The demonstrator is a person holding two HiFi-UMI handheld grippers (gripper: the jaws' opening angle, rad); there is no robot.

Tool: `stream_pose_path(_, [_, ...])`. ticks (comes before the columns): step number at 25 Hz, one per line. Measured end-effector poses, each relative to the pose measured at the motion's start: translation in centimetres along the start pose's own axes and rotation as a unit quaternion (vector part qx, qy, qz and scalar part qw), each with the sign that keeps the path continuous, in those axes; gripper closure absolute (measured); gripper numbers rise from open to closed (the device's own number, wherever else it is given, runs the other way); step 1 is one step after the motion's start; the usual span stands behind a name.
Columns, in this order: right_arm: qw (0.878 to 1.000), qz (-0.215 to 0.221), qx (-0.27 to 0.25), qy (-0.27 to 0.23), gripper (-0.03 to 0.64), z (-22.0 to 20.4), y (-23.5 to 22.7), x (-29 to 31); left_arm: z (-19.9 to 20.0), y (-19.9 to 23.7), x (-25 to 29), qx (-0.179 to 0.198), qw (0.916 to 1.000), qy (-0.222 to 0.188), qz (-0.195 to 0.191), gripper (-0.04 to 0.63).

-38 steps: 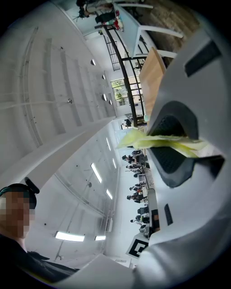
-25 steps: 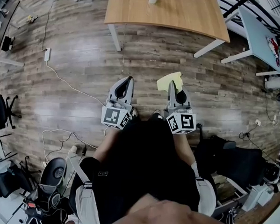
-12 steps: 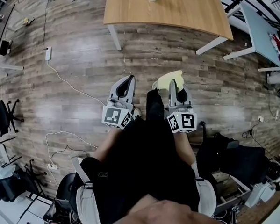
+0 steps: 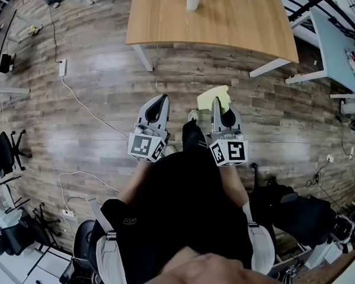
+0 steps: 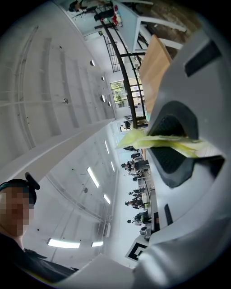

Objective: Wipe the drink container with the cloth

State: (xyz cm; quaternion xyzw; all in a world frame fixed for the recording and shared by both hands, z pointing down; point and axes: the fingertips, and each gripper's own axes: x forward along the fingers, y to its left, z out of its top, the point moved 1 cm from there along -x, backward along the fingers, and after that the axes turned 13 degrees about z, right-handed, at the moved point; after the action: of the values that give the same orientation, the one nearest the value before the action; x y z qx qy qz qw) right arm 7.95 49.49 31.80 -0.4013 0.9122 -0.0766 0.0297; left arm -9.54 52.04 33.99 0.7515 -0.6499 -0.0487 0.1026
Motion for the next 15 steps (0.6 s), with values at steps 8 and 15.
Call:
stream_pose_path(8, [1.000, 0.026, -0.003, 0.008, 0.572, 1.4, -7.0, 5.5, 0.6, -1.1, 8.3, -0.003, 0.9998, 0.000, 0.019, 0.572])
stream_pose_path(15, [0.999, 0.045, 0.003, 0.010, 0.572, 2.0, -12.4, 9.3, 0.9, -1.9, 14.6, -0.011, 0.9994, -0.003, 0.033, 0.572])
